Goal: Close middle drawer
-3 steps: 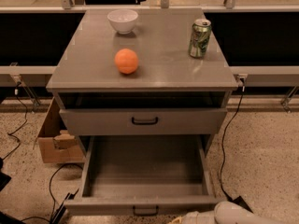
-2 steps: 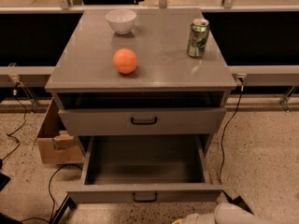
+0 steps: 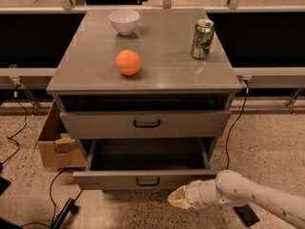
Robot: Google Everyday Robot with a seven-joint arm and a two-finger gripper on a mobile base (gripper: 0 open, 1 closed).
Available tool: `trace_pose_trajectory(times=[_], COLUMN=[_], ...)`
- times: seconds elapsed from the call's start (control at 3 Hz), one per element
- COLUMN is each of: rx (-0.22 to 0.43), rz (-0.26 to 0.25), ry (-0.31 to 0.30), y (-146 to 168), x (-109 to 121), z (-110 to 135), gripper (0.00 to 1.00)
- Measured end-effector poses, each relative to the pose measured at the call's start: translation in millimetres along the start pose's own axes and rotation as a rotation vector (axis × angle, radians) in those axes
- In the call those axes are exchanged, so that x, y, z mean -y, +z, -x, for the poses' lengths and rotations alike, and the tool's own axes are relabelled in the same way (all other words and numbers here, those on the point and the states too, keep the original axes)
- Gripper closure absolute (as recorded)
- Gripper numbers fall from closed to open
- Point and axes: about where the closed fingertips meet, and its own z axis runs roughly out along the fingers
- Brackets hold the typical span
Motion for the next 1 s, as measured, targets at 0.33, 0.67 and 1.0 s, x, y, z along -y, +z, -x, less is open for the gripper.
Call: trace_pose_trajectory(times=[0.33, 0.67, 1.0], rx=[0.000, 0.032, 0.074], rz=[0.000, 0.013, 0.022], ry=[0.000, 0.021, 0.036], y=[0, 15, 25], x=[0, 9, 40], z=[0, -7, -15], gripper=[1.00, 1.00, 1.00])
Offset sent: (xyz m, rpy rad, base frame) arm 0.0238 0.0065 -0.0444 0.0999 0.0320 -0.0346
